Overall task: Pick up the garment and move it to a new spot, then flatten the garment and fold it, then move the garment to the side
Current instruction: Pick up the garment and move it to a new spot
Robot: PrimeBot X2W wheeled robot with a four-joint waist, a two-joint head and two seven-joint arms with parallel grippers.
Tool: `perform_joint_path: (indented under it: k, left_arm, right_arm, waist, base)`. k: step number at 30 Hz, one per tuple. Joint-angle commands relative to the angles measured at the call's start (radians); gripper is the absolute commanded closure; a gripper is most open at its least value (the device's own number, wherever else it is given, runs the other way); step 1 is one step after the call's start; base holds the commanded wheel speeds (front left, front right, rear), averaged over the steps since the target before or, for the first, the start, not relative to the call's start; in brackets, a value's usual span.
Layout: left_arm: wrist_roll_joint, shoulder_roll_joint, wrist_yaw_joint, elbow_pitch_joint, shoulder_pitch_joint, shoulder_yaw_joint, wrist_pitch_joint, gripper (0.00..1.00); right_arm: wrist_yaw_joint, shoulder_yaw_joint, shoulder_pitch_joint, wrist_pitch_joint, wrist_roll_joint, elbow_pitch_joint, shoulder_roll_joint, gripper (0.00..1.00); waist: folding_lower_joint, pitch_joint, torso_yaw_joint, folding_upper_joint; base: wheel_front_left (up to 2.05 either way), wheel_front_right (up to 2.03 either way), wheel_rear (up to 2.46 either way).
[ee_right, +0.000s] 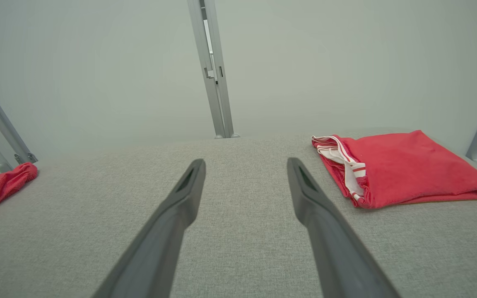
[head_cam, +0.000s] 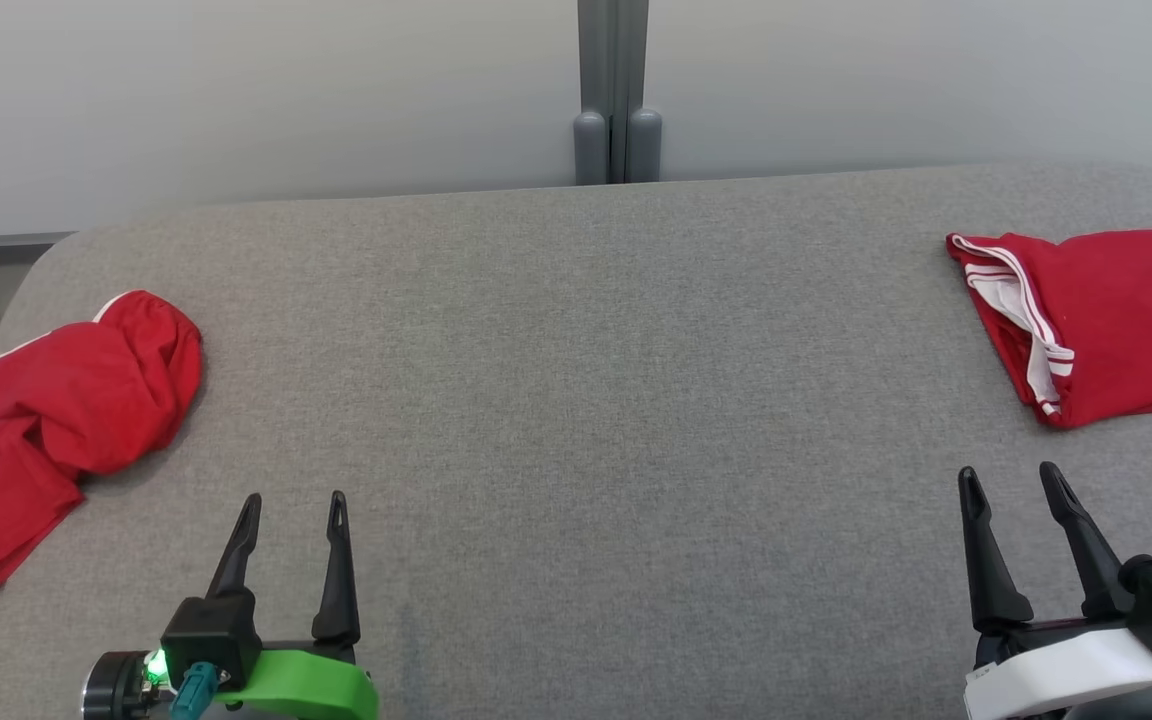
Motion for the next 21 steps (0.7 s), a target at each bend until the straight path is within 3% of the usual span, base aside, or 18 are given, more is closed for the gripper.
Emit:
perform_joint_path:
  k: [1,6,21]
  left_arm:
    - [0.001,0.0,0.002,0.003,-0.004,0.005,-0.005,0.0]
    - [0.001,-0.005,0.002,-0.001,-0.029,0.009,-0.004,0.0]
    - [0.006,-0.032,-0.012,0.016,-0.092,0.068,-0.004,0.0]
  right_arm:
    - [-0.002,-0.008,0.01,0.001,-0.005,-0.007,0.001,0.0]
    - [-0.002,-0.011,0.002,0.004,-0.009,-0.024,-0.002,0.0]
    - [-0.002,0.033,-0.049,0.047,0.015,-0.082,-0.049,0.0]
  waist:
    - [0.0001,0.0,0.007,0.0]
    - [0.0001,0.013,0.064,0.0]
    - [0.0001,0.037,0.37,0.0]
  base:
    - [0.0,0.0,0.0]
    - [0.0,0.0,0.0]
    - [0.0,0.0,0.0]
